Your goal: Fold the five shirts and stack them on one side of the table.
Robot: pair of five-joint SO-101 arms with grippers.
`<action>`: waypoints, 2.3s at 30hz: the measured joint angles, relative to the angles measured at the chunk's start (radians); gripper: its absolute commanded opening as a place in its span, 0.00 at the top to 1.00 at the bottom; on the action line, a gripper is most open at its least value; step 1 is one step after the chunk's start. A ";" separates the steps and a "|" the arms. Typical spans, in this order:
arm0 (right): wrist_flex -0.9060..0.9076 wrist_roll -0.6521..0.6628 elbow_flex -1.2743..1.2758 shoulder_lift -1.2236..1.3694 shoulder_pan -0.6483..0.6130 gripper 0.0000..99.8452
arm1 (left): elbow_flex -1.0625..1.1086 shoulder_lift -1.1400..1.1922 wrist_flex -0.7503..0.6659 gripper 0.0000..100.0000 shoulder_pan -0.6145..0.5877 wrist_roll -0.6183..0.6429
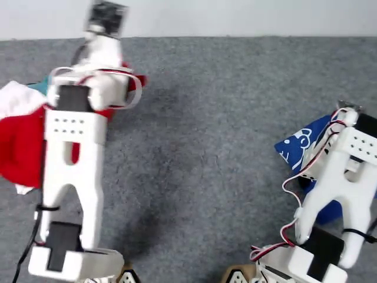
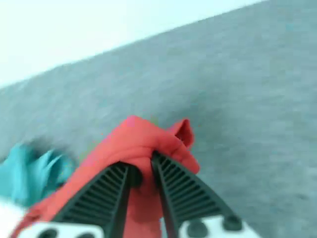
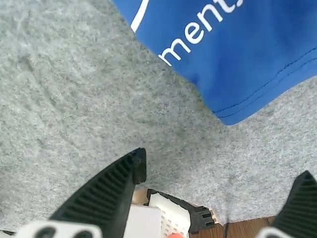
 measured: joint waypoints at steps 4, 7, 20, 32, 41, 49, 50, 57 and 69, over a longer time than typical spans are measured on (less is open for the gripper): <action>0.000 0.000 0.000 0.000 0.000 0.56 | -0.023 -0.046 -0.043 0.99 0.167 -0.006; 0.000 0.000 0.000 0.000 0.000 0.56 | -0.029 -0.060 -0.052 0.99 0.273 -0.063; 0.000 0.000 0.000 0.000 0.000 0.56 | -0.193 -0.176 -0.046 0.99 0.351 -0.173; 0.000 0.000 0.000 0.000 0.000 0.56 | -0.675 0.198 -0.253 0.99 0.523 -0.180; 0.000 0.000 0.000 0.000 0.000 0.56 | -1.160 0.687 -0.276 0.99 0.489 -0.180; 0.000 0.000 0.012 0.000 -0.012 0.56 | -1.221 0.944 -0.043 0.99 0.199 -0.183; 0.000 0.000 0.021 0.000 -0.025 0.56 | -1.221 0.977 -0.012 0.99 0.160 -0.180; -0.032 0.087 0.141 0.000 -0.230 0.56 | -1.221 1.155 0.192 0.99 -0.018 -0.183; -0.373 0.101 0.215 0.000 -0.756 0.56 | -1.430 1.218 0.175 0.99 -0.086 0.112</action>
